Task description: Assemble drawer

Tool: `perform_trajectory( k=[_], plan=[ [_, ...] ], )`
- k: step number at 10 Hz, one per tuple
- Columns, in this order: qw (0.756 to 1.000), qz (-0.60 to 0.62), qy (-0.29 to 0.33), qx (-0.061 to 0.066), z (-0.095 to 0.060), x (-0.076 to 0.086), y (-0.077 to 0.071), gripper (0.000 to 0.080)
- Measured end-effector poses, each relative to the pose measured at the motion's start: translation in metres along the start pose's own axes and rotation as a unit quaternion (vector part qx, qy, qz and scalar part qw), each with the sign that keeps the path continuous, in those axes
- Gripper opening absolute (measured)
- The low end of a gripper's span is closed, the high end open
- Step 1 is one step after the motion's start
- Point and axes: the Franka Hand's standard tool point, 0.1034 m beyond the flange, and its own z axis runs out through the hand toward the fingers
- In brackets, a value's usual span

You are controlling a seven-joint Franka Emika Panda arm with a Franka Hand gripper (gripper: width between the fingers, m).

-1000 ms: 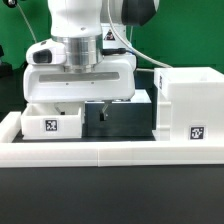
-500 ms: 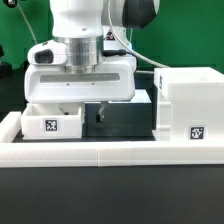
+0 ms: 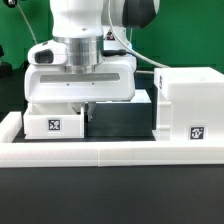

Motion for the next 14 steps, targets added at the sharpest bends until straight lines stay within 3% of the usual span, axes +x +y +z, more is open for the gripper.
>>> perform_trajectory(
  k=[8,12,14],
  plan=[
    [1.0,-0.005,-0.001,0.0,-0.001,0.0,-0.001,0.0042],
    [0.999,-0.028,-0.008,0.013,-0.032,0.007,-0.011,0.0042],
    [0.998,-0.058,-0.011,0.012,-0.027,0.005,-0.011,0.0042]
  ],
)
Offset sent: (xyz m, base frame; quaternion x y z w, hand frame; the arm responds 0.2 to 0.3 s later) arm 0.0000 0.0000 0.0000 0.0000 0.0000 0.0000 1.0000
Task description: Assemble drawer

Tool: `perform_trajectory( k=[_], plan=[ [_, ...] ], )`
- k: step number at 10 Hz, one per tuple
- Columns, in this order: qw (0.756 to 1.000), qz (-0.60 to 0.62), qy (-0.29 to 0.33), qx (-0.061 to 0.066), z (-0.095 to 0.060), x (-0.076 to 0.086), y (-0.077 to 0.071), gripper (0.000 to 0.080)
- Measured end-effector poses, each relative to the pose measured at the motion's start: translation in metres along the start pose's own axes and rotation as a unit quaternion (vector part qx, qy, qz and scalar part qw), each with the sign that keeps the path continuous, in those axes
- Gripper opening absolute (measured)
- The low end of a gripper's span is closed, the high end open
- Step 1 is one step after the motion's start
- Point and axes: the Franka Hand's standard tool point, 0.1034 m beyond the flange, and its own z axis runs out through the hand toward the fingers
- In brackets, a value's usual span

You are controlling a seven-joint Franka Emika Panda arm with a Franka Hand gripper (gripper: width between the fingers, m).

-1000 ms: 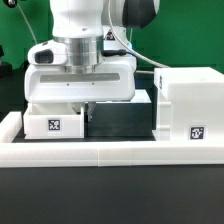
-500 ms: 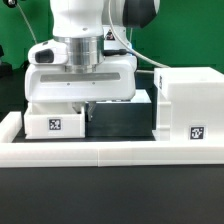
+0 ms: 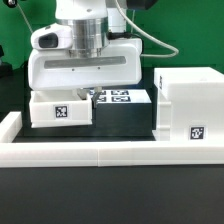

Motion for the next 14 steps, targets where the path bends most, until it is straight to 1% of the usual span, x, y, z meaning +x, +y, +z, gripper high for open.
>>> perform_trajectory(
  k=[1,2,4,5,6,8,10,12,13,14],
  plan=[
    [0.999,-0.046,0.0,-0.001,0.0,0.0,0.0,0.0042],
    [0.995,-0.098,0.001,-0.004,0.002,0.002,-0.002,0.0042],
    [0.981,-0.196,-0.001,-0.005,0.001,0.005,-0.011,0.0042],
    [0.978,-0.209,0.002,-0.007,0.001,0.007,-0.016,0.0042],
    [0.972,-0.233,0.005,-0.011,0.002,0.008,-0.017,0.0042],
    [0.957,-0.291,0.003,-0.012,0.003,0.006,-0.013,0.0042],
    [0.942,-0.334,0.002,-0.012,0.003,0.006,-0.013,0.0042],
    [0.901,-0.433,0.002,-0.028,0.003,0.014,-0.018,0.0042],
    [0.879,-0.475,-0.002,-0.032,0.002,0.017,-0.019,0.0042],
    [0.865,-0.501,-0.003,-0.035,0.002,0.018,-0.021,0.0042]
  ],
)
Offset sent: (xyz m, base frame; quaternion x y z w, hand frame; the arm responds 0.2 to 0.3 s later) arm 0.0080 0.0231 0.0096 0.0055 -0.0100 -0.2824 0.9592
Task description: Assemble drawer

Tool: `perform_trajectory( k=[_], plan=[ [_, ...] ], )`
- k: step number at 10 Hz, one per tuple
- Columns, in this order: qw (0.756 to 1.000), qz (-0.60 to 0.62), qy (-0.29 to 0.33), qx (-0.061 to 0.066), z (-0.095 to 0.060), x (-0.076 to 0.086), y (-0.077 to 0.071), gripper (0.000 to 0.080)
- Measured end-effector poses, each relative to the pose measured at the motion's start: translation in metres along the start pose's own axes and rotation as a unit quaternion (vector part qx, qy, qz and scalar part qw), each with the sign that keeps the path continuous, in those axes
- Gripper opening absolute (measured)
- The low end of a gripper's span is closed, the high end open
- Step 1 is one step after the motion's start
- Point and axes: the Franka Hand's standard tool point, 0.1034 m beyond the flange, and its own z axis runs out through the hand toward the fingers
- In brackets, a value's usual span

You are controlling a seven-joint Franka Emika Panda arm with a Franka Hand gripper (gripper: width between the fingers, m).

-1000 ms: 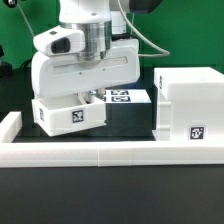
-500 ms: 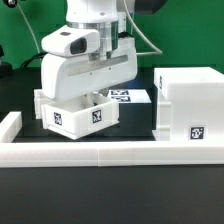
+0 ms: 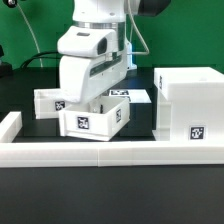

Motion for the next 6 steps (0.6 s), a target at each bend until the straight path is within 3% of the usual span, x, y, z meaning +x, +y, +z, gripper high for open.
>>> perform_trajectory(
  k=[4,6],
  plan=[
    [0.993,-0.12,-0.008,-0.002,0.0008,-0.0053,0.0012,0.0042],
    [0.989,-0.149,-0.011,0.0,0.009,-0.0031,0.0005,0.0042]
  ],
)
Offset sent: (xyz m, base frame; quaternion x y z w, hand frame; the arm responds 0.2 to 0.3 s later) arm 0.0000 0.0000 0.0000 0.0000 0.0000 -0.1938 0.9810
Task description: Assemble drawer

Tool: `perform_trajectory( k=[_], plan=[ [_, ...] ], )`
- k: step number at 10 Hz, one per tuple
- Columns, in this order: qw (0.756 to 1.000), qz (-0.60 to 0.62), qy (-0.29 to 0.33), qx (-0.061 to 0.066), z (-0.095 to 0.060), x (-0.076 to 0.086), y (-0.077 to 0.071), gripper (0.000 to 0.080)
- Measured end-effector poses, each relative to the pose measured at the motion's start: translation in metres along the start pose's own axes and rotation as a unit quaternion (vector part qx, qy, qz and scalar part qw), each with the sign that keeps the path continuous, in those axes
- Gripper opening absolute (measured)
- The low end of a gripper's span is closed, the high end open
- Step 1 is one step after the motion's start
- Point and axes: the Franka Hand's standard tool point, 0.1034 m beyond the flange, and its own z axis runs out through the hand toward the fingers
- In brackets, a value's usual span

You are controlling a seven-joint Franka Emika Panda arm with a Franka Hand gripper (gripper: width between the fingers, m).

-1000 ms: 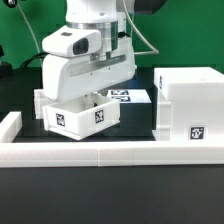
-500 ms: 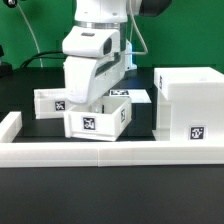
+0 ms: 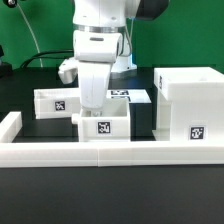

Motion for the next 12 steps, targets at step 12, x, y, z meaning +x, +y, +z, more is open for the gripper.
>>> perform_trajectory(
  k=[12],
  plan=[
    [0.999,-0.023,0.0,-0.025,0.002,0.022,0.016,0.0042]
  ],
)
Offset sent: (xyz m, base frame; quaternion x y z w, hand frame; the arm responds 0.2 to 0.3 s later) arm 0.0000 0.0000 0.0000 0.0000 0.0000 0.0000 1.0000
